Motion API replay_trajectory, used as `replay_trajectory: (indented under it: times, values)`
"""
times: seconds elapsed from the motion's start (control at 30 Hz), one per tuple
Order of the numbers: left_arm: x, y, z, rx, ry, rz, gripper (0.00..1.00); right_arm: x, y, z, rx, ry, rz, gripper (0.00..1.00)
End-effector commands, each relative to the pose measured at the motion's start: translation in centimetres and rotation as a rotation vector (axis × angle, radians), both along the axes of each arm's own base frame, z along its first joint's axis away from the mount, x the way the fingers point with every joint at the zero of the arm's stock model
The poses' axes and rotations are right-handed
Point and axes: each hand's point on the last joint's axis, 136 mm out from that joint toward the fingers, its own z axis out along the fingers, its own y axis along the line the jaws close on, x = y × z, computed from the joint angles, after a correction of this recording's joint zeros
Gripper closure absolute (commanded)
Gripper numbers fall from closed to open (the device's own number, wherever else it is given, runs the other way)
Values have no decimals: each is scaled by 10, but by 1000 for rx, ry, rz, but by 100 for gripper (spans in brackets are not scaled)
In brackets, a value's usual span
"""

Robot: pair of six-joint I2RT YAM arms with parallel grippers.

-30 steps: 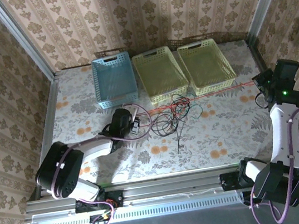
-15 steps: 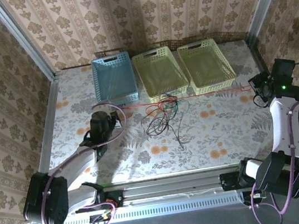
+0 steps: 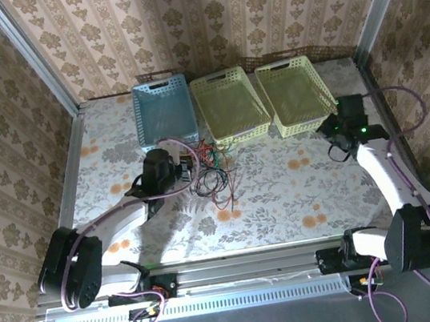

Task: Untangle the cables

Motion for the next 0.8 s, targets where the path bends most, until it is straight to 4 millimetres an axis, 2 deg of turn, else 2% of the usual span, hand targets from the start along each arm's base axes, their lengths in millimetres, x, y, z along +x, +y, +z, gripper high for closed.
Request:
replay_trajectory:
  times: [0.0,0.03,0.07,0.1,0.13,0.2,0.3,0.4,0.5,0.63,0.77]
  values:
    - [-14,-42,12,-54,7,-230,100,26,82,4,47,-99,332,92]
    - [-14,-45,9,-44,15,-237,100,27,109,2,56,-96,439,84]
    - [-14,-47,5,-25,24,-241,100,27,138,-5,61,-72,563,69]
    - [-14,-48,1,-9,31,-243,96,26,164,-12,72,-43,664,59]
    - [-13,-48,-3,4,37,-243,87,23,184,-19,86,-18,743,54]
    - [-11,-44,-10,40,44,-215,69,23,223,-29,111,26,896,49]
    - [-4,-29,-18,77,35,-120,55,27,257,-38,116,91,1031,49]
    - [3,-9,-20,107,21,-1,53,29,281,-51,135,144,1109,50]
    - [5,3,-21,127,15,61,48,27,295,-65,139,206,1149,51]
    - [5,3,-27,149,41,59,48,30,299,-78,149,267,1146,58]
    - [9,-4,-32,149,48,50,48,32,300,-81,146,277,1147,71]
